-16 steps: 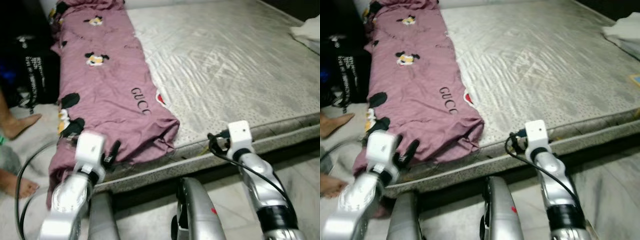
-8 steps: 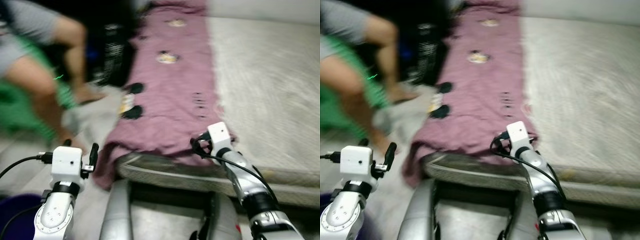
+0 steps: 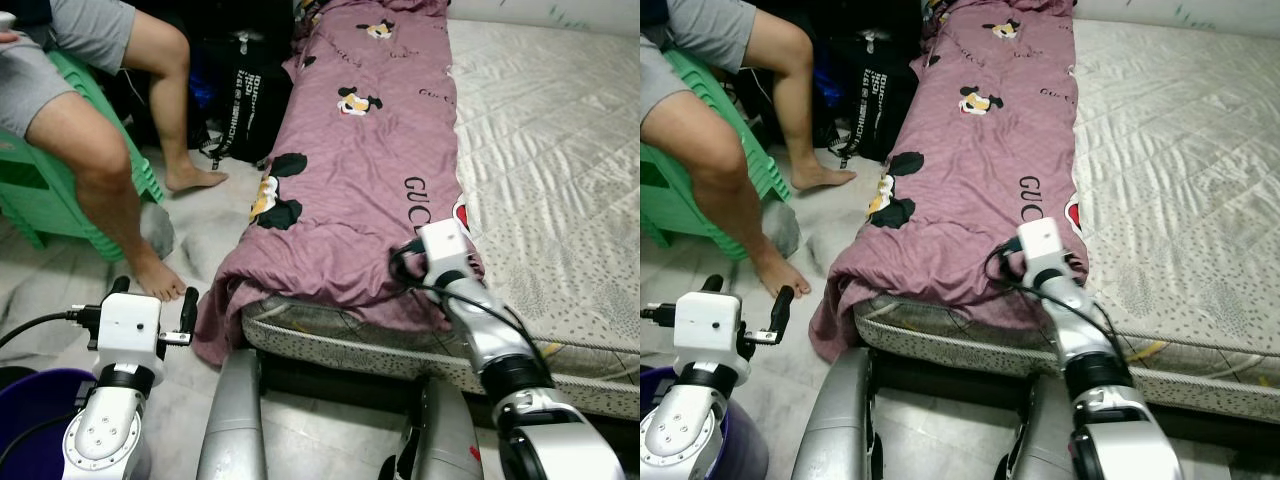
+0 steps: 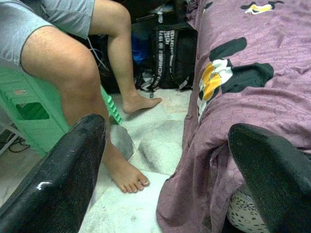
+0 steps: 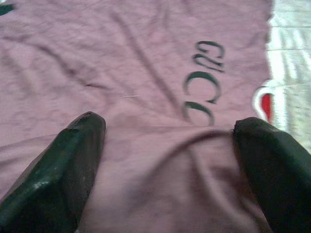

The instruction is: Clean up the room

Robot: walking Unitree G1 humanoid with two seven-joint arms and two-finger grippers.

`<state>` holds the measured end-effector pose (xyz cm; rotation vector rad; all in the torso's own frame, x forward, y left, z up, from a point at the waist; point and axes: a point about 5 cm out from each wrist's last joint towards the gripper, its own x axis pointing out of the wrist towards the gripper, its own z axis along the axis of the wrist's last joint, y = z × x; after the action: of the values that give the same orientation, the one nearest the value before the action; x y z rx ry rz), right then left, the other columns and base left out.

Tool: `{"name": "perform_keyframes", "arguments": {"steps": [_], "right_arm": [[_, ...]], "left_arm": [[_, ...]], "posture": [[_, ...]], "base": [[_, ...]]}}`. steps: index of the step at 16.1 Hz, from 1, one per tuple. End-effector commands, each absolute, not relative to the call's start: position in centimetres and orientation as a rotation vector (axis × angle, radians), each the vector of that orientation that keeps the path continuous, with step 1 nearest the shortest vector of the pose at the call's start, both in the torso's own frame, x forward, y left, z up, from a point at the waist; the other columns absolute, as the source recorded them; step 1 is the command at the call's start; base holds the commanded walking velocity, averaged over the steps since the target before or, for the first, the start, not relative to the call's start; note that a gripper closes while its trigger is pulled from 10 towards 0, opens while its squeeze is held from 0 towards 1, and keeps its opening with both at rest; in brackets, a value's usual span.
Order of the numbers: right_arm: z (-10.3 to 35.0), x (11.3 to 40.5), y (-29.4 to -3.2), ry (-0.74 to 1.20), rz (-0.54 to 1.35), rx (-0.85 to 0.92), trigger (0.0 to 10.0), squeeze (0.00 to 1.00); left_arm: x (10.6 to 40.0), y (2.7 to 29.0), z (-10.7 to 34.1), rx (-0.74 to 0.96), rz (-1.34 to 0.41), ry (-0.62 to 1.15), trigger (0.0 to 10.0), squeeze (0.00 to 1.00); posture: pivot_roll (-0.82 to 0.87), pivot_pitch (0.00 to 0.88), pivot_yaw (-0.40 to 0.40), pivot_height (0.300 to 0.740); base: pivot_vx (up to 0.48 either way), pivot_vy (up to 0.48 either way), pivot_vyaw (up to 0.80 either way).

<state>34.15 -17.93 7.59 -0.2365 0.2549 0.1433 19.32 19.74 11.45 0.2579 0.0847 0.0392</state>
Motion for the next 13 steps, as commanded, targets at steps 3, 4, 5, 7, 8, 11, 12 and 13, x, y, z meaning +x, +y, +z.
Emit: {"name": "perform_keyframes", "arguments": {"steps": [3,4,5,7,8,11,12,13], "right_arm": [[7.5,32.5,-19.9,0.178,0.076,-0.220,10.0,0.00],[7.4,31.2,-20.9,0.151,0.056,-0.214,10.0,0.00],[7.4,30.6,-21.1,0.144,0.058,-0.226,10.0,0.00],[7.2,28.4,-21.6,0.136,0.092,-0.273,10.0,0.00],[6.9,27.5,-21.9,0.154,0.094,-0.280,10.0,0.00],[7.1,27.2,-21.8,0.155,0.096,-0.270,10.0,0.00],[7.5,27.3,-21.5,0.154,0.105,-0.262,10.0,0.00],[7.5,27.5,-21.1,0.158,0.109,-0.263,10.0,0.00]], "left_arm": [[19.6,19.6,11.9,0.274,0.030,0.067,10.0,1.00],[19.8,19.6,11.8,0.275,0.030,0.070,10.0,1.00],[19.8,19.6,11.8,0.274,0.029,0.070,10.0,1.00],[20.0,19.6,11.6,0.272,0.024,0.074,10.0,1.00],[20.1,19.4,11.4,0.270,0.018,0.077,10.0,1.00],[20.4,19.2,11.4,0.264,0.012,0.076,10.0,1.00],[20.5,19.1,11.4,0.265,0.009,0.075,10.0,1.00],[20.6,19.2,11.3,0.267,0.009,0.075,10.0,1.00]], "posture": [[0.22,0.074,0.004,0.536],[0.20,0.075,0.002,0.536],[0.20,0.076,0.000,0.536],[0.18,0.076,0.000,0.536],[0.17,0.076,0.000,0.536],[0.16,0.074,0.002,0.536],[0.16,0.073,0.002,0.536],[0.16,0.073,0.002,0.536]], "base": [[0.000,0.000,0.00],[0.000,0.000,0.00],[0.000,0.000,0.00],[0.000,0.000,0.00],[0.000,0.000,0.00],[0.000,0.000,0.00],[0.000,0.000,0.00],[0.000,0.000,0.00]]}}
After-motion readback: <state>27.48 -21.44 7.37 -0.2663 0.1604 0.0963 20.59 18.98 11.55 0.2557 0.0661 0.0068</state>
